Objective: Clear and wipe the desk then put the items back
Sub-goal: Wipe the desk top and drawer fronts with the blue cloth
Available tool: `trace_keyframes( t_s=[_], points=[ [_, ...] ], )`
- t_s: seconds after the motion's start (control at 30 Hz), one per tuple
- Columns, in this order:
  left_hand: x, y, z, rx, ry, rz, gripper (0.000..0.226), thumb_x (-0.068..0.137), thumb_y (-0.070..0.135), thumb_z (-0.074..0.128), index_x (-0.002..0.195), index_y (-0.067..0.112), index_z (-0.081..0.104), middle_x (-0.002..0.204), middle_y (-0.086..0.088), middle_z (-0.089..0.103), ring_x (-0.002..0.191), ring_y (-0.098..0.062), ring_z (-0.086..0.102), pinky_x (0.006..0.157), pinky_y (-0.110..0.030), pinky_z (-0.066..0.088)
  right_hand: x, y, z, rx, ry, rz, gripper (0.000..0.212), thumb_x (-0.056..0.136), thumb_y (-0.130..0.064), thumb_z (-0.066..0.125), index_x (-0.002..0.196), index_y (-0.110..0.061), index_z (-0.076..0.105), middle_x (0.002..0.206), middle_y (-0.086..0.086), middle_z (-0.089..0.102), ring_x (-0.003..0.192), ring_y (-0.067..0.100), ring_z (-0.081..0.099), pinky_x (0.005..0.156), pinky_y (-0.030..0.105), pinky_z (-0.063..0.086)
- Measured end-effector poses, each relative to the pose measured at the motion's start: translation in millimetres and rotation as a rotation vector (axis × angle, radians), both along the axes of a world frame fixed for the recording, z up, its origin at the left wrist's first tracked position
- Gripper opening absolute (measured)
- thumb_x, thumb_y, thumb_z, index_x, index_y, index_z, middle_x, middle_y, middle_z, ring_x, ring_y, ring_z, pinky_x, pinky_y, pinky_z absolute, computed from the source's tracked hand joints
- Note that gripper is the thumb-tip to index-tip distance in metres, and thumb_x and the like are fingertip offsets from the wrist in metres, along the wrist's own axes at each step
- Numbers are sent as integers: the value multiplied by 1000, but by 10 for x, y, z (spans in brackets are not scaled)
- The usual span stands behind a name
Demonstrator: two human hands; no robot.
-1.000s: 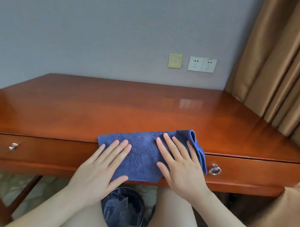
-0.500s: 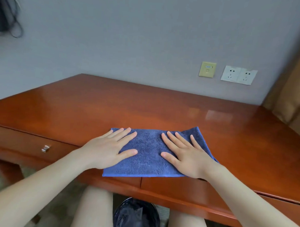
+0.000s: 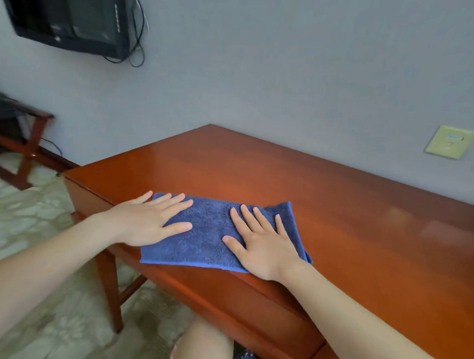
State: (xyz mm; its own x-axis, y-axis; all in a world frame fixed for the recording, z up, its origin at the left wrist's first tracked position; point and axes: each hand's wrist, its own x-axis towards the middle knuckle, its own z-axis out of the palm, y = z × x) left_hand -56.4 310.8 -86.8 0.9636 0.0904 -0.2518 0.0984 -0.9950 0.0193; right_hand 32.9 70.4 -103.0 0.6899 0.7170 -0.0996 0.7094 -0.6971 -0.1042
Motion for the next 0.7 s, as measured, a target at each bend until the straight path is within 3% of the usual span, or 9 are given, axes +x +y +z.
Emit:
trace_keyframes(
  t_s=[0.13,0.23,0.33,0.47,0.57,0.7],
  points=[
    [4,290,-11,-108,-32,223,78,87,71,9,155,33,-1,162,8,-11,149,-17,-11,122,-38,-3,43,615,-26,3,-2,51,66,97,-63,11,153,-35,-10,161,-9,-16,147,14,-19,117,52,-15],
    [-4,547,-109,-127,-131,319,70,98,59,15,156,23,2,163,-1,-11,149,-19,-12,121,-37,-3,63,1013,-28,2,-1,94,67,97,-62,11,153,-33,-10,161,-7,-16,147,16,-19,117,53,-15],
    [-104,856,-254,-102,-227,345,74,94,63,11,156,23,-2,162,1,-12,149,-14,-12,119,-31,-6,68,1347,-26,0,-10,133,66,98,-61,10,153,-32,-10,161,-6,-16,147,17,-19,117,52,-15],
    [-230,1239,-437,-155,-411,385,99,75,80,-5,156,24,5,163,5,-4,149,-11,-9,116,-26,-9,81,1775,-46,-3,-15,176,66,98,-61,9,153,-32,-11,161,-6,-17,147,17,-20,117,52,-15],
    [-170,1487,-555,-254,-568,483,71,97,56,21,155,17,12,163,3,3,149,-11,-9,117,-27,-9,77,2101,-49,0,-13,194,66,98,-61,10,153,-31,-11,161,-6,-16,148,19,-19,117,53,-13],
    [-22,1687,-730,-640,-881,603,55,104,28,35,154,13,15,163,3,-6,146,-10,-19,120,-33,-6,67,2499,-44,1,-21,216,67,97,-61,11,154,-31,-10,162,-5,-15,148,19,-18,117,55,-11]
  ],
)
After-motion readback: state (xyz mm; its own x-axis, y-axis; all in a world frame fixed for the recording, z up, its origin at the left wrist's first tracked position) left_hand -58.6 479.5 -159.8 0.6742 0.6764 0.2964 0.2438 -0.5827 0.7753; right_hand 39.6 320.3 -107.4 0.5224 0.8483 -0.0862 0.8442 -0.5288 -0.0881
